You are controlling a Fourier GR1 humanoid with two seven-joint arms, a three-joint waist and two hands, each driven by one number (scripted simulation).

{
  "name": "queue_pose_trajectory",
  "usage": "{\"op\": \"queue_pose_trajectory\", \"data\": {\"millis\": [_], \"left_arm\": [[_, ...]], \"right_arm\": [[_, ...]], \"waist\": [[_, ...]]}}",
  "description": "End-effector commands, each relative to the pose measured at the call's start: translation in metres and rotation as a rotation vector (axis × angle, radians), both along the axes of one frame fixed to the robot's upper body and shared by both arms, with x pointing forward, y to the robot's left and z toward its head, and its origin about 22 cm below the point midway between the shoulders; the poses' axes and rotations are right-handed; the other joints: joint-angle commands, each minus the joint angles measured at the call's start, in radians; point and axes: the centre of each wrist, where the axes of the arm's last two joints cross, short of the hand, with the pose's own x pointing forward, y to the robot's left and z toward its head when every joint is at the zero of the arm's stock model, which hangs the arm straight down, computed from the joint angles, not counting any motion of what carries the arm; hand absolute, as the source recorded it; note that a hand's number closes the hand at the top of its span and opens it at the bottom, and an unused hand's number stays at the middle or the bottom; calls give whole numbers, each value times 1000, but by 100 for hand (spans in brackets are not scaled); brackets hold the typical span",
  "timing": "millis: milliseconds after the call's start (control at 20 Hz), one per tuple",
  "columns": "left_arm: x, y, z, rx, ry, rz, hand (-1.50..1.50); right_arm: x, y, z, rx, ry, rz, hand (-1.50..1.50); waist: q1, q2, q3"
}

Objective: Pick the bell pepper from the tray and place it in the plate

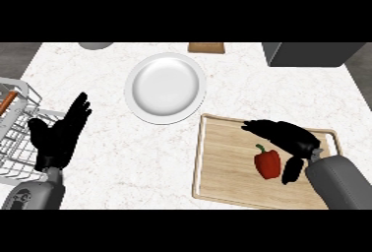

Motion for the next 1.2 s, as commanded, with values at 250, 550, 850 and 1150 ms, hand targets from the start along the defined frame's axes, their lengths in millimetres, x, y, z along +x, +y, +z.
{"op": "queue_pose_trajectory", "data": {"millis": [250,550,850,1150], "left_arm": [[-4,18,8,-9,-4,0,0],[15,-9,7,0,0,2,0],[10,6,15,-5,-17,-3,0],[15,-21,11,2,-25,-91,0]], "right_arm": [[-28,7,-17,-22,49,180,150],[-17,11,-17,45,32,139,150],[-11,85,0,130,-180,13,150],[-5,177,29,138,-301,-150,150]], "waist": [[-2,-1,2],[-3,1,3],[0,-2,2],[105,11,3]]}}
